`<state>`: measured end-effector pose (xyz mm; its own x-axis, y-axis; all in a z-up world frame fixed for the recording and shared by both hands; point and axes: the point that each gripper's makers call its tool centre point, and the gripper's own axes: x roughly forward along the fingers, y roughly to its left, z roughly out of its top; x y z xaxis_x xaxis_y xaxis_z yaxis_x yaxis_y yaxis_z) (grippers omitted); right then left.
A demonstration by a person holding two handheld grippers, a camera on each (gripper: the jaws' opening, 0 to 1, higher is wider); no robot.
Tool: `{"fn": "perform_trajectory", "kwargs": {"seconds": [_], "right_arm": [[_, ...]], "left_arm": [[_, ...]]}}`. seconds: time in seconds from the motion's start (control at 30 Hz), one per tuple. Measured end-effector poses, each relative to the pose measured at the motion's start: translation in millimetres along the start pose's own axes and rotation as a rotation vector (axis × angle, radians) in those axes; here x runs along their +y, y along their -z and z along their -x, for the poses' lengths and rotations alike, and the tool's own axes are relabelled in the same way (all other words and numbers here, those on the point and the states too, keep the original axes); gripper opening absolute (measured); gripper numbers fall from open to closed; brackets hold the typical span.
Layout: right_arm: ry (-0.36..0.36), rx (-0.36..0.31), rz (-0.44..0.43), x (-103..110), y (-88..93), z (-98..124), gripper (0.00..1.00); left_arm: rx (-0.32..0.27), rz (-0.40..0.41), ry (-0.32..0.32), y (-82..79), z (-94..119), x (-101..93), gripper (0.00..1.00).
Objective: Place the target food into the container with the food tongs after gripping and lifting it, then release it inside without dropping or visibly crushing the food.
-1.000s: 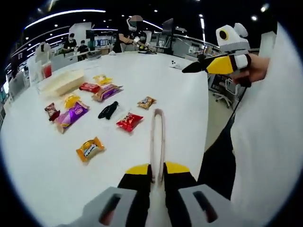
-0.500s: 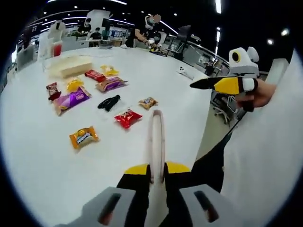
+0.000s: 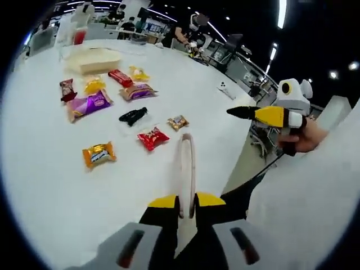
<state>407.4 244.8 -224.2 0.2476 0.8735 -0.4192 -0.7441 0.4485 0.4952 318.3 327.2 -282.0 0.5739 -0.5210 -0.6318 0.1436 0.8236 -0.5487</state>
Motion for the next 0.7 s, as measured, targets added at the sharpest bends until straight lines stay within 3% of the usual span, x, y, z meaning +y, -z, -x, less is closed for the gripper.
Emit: {"fn": "perform_trajectory", "kwargs": {"seconds": [0.1,0.2,0.53,0.63,0.7], "right_arm": [[-0.014,0.021,-0.008,3,5.4,-1,0.53],[-0.021,0.022,-0.019,2,5.6,-3,0.53],[-0.057,-0.022,-0.121,-1,-9.1,-4,0.53],[-0.109,-0.006,-0.103,9,-9.1,-6,0.53],[-0.151,-0.006,-0.117,16,-10.6,-7,0.53]], "left_arm": [[-0.039,0.112,0.049,-10.9,2,-2.9,0.09],[-0.058,0.142,0.065,-15.9,4,-2.9,0.08],[-0.103,0.138,0.099,-27.4,13,-13.4,0.08],[-0.160,0.092,0.136,-40.4,19,-23.2,0.08],[-0.180,0.119,0.168,-46.5,24,-28.8,0.08]]}}
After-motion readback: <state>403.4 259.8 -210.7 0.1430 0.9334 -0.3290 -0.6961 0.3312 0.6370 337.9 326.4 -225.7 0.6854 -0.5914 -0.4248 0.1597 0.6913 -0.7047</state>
